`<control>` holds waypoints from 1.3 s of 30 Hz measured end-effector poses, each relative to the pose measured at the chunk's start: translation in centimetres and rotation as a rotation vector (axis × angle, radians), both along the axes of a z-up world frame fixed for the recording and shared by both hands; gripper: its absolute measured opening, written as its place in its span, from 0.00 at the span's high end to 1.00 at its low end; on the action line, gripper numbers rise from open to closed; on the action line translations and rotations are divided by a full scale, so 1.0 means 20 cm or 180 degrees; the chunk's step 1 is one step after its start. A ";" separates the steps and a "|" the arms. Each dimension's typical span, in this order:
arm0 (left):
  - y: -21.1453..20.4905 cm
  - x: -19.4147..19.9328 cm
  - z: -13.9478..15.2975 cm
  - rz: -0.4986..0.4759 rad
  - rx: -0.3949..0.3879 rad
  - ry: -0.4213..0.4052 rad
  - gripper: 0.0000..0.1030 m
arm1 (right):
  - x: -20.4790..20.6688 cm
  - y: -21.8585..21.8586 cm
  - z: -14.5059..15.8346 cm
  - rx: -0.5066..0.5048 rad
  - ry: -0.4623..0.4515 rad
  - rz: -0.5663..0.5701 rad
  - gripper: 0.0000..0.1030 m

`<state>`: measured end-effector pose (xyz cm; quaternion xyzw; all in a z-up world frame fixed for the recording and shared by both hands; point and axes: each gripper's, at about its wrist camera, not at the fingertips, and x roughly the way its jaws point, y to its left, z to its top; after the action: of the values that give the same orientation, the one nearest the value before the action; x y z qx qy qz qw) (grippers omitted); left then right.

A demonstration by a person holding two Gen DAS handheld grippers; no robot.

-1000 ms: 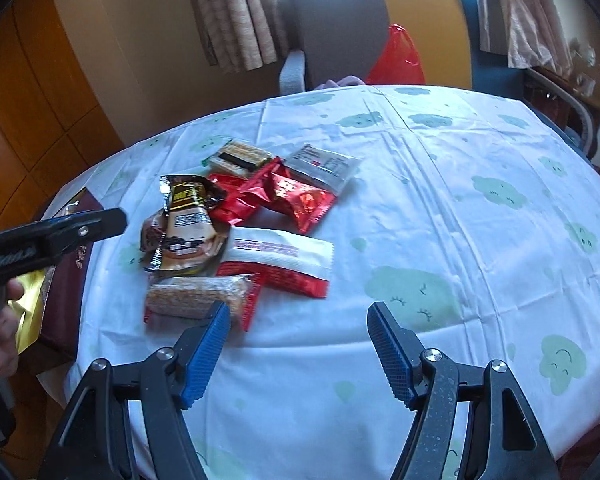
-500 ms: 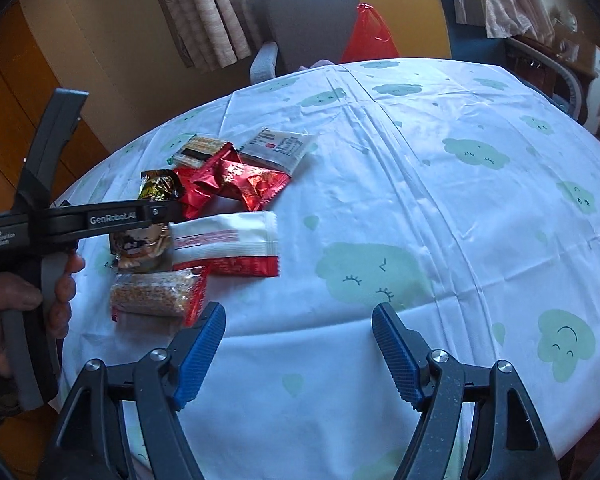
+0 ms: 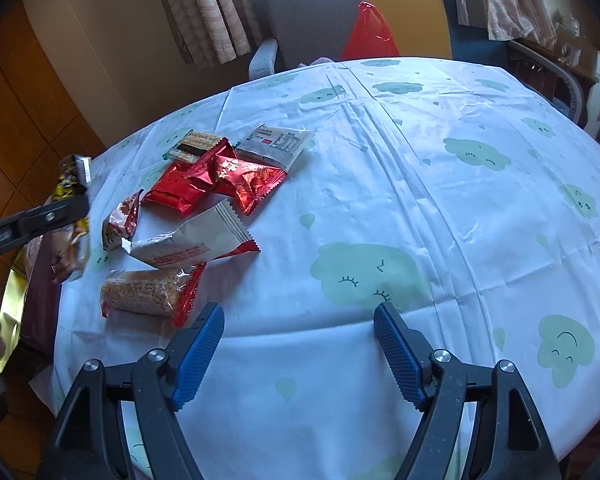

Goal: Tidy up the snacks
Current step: 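Carry the black packet into the tin with left gripper while right grasps white Rose Kiss packet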

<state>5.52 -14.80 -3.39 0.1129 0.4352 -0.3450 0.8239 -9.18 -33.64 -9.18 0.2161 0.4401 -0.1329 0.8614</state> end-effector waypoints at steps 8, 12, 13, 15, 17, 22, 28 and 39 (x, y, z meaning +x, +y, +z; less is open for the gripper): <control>0.15 -0.29 -0.10 -0.0323 0.0174 0.0013 0.74 | 0.02 0.04 0.02 0.0180 -0.0037 0.0137 0.27; 0.18 -0.36 -0.19 -0.0385 0.0234 0.0154 0.74 | 0.08 0.08 0.07 0.0409 -0.0164 0.0330 0.44; 0.18 -0.37 -0.21 -0.0378 0.0253 0.0174 0.74 | 0.11 0.09 0.08 0.0497 -0.0196 0.0396 0.45; 0.20 -0.35 -0.24 -0.0352 0.0202 0.0213 0.74 | 0.18 0.11 0.10 0.0563 -0.0235 0.0483 0.50; 0.20 -0.33 -0.25 -0.0313 0.0171 0.0247 0.73 | 0.26 0.13 0.10 0.0601 -0.0251 0.0606 0.53; 0.18 -0.29 -0.29 -0.0224 0.0150 0.0318 0.73 | 0.48 0.11 0.05 0.0379 -0.0088 0.0666 0.53; 0.18 -0.28 -0.30 -0.0207 0.0126 0.0337 0.72 | 0.50 0.07 0.12 0.0079 0.0000 0.0984 0.52; 0.18 -0.27 -0.31 -0.0200 0.0126 0.0366 0.71 | 0.64 0.29 0.16 -0.0778 0.0316 0.2251 0.42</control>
<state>0.15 -11.22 -9.56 0.1228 0.4848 -0.3679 0.7839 3.72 -27.92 -6.05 -0.0603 0.5096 0.1110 0.8511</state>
